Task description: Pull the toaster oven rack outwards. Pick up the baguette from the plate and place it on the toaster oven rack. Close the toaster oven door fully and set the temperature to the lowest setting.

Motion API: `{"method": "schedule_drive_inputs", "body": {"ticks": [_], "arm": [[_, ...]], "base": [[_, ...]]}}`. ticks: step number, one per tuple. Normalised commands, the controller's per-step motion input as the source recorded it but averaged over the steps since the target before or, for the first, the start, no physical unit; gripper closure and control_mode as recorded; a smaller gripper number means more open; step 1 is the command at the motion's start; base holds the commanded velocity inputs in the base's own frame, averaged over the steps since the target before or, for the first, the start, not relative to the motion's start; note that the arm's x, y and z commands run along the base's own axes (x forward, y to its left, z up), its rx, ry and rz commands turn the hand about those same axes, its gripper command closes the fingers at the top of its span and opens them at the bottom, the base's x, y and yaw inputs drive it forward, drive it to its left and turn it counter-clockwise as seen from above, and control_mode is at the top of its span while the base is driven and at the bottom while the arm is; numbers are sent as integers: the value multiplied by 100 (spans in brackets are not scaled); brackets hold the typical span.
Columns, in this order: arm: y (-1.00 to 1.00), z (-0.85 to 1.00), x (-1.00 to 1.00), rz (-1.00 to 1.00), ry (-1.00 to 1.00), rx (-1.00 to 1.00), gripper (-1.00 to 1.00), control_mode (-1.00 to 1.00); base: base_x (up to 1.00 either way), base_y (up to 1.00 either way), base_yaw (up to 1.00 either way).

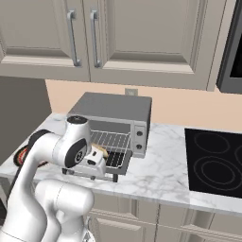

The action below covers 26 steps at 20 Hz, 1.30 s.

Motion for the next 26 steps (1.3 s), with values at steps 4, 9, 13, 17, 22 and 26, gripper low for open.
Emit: {"method": "schedule_drive_inputs", "body": {"ticks": [4,9,13,17,22,26], "arm": [[0,-23,11,20,-27,0,-100,-100],[0,-10,15,10,-18,-1,-100,-100],[0,-15,18,0,-1,-8,-100,-100],[10,-29,12,0,0,-9,-100,-100],[7,-28,31,-2,0,-5,-100,-100],[0,-1,62,-11,0,0,-100,-100]], "base": [[0,0,0],[0,0,0],[0,0,0],[0,0,0],[0,0,0],[0,0,0]]}}
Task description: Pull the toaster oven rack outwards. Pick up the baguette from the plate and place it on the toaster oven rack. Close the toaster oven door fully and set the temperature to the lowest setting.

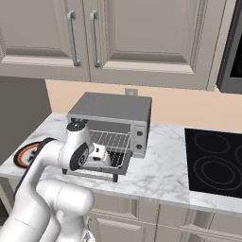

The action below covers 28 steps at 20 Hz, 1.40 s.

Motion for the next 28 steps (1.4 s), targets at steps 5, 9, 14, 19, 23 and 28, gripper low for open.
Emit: {"method": "schedule_drive_inputs", "body": {"ticks": [5,9,14,19,23,28], "arm": [[0,0,87,-16,0,0,-100,-100],[0,-3,89,-14,0,0,-100,-100],[0,-16,75,-12,0,0,-100,-100],[0,-16,60,-10,0,0,-100,-100],[0,-5,26,-2,0,0,-100,-100],[0,-3,7,0,-2,0,-100,-100]], "base": [[0,0,0],[0,0,0],[0,0,0],[0,0,0],[0,0,0],[0,0,0]]}}
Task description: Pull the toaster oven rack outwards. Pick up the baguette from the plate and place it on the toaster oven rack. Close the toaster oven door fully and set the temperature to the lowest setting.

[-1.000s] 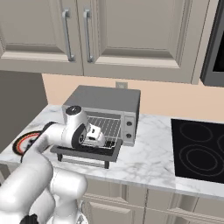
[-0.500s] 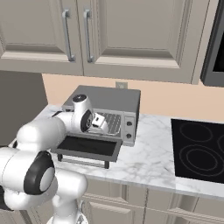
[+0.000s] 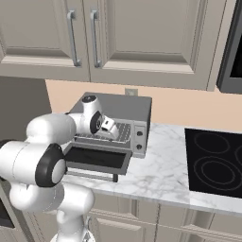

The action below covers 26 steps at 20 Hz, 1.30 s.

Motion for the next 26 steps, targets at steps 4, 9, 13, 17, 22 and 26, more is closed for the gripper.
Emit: {"method": "schedule_drive_inputs", "body": {"ticks": [4,9,13,17,22,26], "arm": [[0,-11,0,0,-18,4,-100,-100],[0,-15,0,0,-18,3,-100,-100],[-6,9,-28,0,4,0,-100,-100],[-7,53,-26,0,19,0,-100,-100],[-12,62,-11,1,30,-1,-100,-100],[-54,6,-11,4,26,1,-100,-100]], "base": [[0,0,0],[0,0,0],[0,0,0],[0,0,0],[0,0,0],[0,0,0]]}}
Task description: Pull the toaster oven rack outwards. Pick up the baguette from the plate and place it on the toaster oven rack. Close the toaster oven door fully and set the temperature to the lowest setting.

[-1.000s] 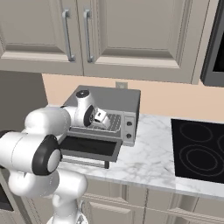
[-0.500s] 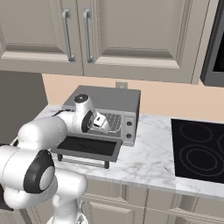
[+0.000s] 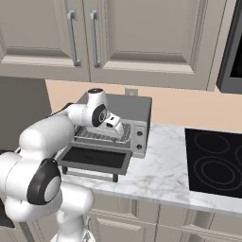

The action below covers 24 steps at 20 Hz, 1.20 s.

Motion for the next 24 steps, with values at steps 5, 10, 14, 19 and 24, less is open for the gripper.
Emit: {"method": "schedule_drive_inputs", "body": {"ticks": [5,10,14,19,24], "arm": [[-76,-5,-78,23,-3,10,-100,-100],[-47,0,-100,25,-15,10,-100,-100],[-23,0,-83,19,-11,8,-100,-100],[-38,-44,-36,18,-10,22,-100,-100],[-20,-31,0,12,-33,29,-100,-100]], "base": [[0,0,0],[0,0,0],[0,0,0],[0,0,0],[0,0,0]]}}
